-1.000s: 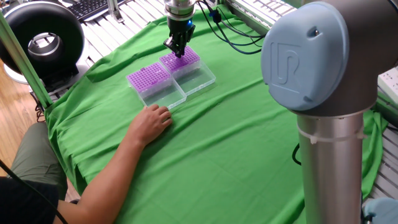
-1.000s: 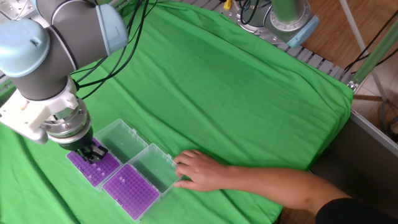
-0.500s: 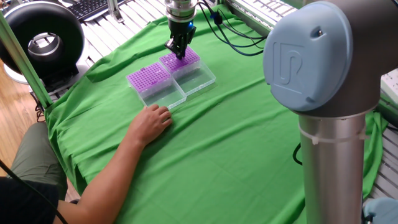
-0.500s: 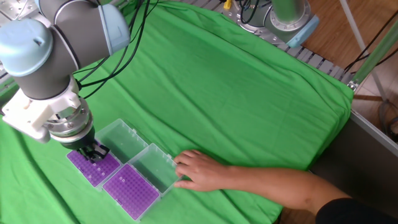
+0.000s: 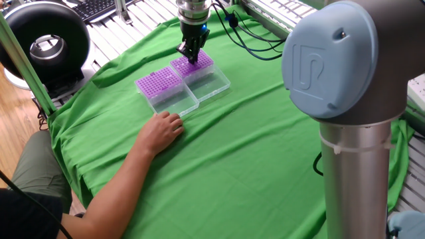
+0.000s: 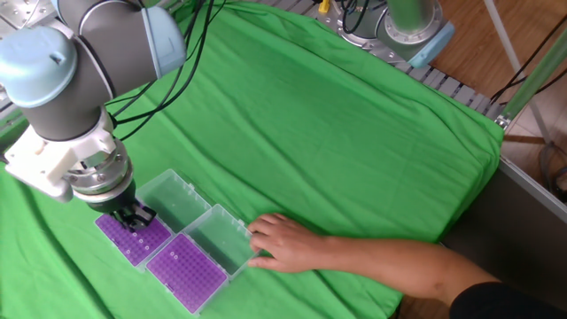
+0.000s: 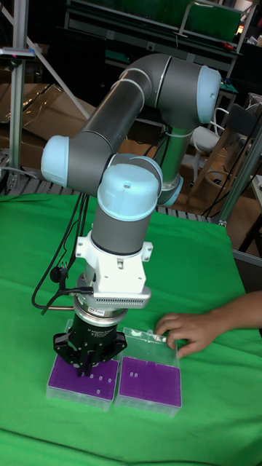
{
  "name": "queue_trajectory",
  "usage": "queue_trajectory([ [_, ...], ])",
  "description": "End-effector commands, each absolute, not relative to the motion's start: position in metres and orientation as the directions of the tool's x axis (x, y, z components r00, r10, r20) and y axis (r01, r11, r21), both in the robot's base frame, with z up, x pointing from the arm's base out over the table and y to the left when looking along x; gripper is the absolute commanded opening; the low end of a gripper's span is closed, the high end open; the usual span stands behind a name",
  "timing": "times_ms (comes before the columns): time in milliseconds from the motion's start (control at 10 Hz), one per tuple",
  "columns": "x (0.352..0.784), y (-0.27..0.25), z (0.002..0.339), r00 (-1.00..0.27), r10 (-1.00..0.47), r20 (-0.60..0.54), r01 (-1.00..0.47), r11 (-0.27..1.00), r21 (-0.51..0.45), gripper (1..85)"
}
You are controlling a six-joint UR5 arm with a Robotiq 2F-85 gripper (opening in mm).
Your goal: Insert a small pipette tip into the holder for small pipette tips
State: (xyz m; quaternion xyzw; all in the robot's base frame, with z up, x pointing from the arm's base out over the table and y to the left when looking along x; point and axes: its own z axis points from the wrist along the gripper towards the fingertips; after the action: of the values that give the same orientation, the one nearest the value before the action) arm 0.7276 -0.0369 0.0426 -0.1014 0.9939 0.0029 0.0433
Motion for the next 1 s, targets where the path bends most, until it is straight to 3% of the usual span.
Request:
queue_trajectory([
  [0,0.7291,-0.0351,0.0431,-0.977,-0.189,-0.095,-0.191,0.981,0.01,16.0],
  [400,0.7308,-0.0381,0.043,-0.972,-0.207,-0.115,-0.212,0.977,0.037,13.0],
  [700,0.728,-0.043,0.0474,-0.977,-0.188,-0.101,-0.19,0.982,0.011,1.0],
  [900,0.7263,-0.0434,0.0489,-0.979,-0.182,-0.096,-0.184,0.983,0.006,1.0],
])
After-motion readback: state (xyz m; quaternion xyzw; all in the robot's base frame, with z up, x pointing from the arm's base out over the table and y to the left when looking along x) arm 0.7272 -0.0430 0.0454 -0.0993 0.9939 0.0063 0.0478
